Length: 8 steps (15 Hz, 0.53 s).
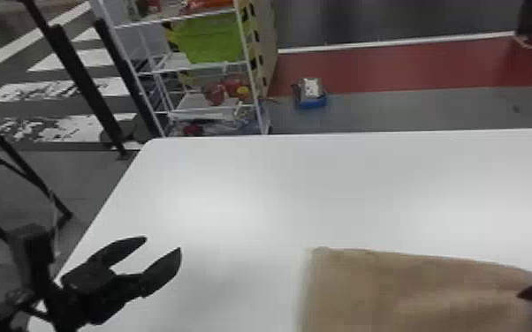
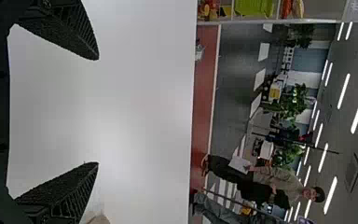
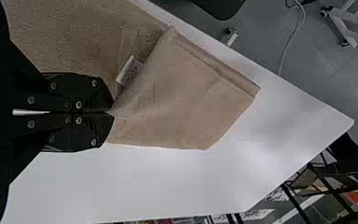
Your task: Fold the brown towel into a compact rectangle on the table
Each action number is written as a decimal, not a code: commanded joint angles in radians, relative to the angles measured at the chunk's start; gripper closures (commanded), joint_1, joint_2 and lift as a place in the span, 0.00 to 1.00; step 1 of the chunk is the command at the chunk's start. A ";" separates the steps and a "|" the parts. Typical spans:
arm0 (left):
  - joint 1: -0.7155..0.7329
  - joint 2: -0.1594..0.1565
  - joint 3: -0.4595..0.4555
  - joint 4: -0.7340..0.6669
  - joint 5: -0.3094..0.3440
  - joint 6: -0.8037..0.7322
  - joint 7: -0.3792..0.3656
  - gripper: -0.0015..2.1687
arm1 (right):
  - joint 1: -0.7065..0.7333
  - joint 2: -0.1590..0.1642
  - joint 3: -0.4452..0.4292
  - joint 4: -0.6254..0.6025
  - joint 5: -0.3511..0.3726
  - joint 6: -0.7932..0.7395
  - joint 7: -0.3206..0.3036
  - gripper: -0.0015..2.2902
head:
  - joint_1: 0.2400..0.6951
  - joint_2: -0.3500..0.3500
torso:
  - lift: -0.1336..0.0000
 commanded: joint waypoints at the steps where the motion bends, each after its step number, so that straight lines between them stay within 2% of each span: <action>1: -0.007 -0.003 -0.009 0.009 -0.010 0.000 0.001 0.04 | 0.060 -0.003 -0.104 -0.018 -0.051 -0.062 0.003 0.65 | 1.00 0.81 | 0.00; 4: -0.019 -0.003 -0.041 0.022 -0.026 0.000 0.004 0.04 | 0.057 -0.011 -0.110 0.080 -0.013 -0.136 0.003 0.65 | 1.00 0.73 | 0.00; 8: -0.019 -0.003 -0.058 0.022 -0.039 0.000 0.010 0.04 | 0.014 -0.015 -0.050 0.155 0.044 -0.136 0.003 0.65 | 1.00 0.66 | 0.00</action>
